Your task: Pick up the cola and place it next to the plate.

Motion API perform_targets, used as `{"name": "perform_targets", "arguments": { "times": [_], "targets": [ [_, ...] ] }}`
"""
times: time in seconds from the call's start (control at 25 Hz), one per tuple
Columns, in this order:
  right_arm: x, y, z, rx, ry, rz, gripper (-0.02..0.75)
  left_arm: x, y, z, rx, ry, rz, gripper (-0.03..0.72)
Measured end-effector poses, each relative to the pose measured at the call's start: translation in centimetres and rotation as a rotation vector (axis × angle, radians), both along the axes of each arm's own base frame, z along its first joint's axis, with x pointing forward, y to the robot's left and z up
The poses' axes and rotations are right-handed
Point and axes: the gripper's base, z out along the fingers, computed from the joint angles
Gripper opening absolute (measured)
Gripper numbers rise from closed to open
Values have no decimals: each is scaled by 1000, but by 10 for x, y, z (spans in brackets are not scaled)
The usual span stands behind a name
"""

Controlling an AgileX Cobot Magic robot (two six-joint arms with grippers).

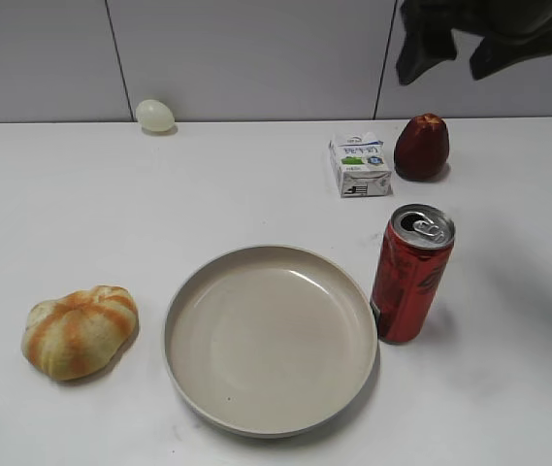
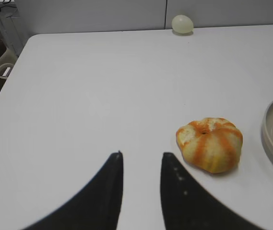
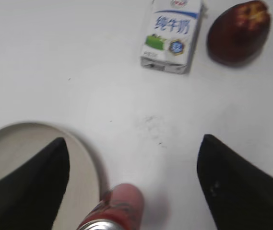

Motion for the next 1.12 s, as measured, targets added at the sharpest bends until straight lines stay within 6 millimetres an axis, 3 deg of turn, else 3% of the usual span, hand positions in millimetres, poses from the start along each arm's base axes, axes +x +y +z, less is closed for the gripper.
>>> {"name": "perform_targets", "arguments": {
  "times": [0.12, 0.32, 0.48, 0.68, 0.84, 1.12],
  "targets": [
    [24, -34, 3, -20, 31, -94, 650, 0, 0, 0, 0, 0, 0, 218],
    [44, -82, 5, -45, 65, -200, 638, 0, 0, 0, 0, 0, 0, 218],
    [44, -109, 4, -74, 99, -222, 628, 0, 0, 0, 0, 0, 0, 218],
    [34, -117, 0, -123, 204, -183, 614, 0, 0, 0, 0, 0, 0, 218],
    [16, -117, 6, -128, 209, -174, 601, 0, 0, 0, 0, 0, 0, 218],
    [-65, -118, 35, -124, 151, -176, 593, 0, 0, 0, 0, 0, 0, 218]
  ]
}}
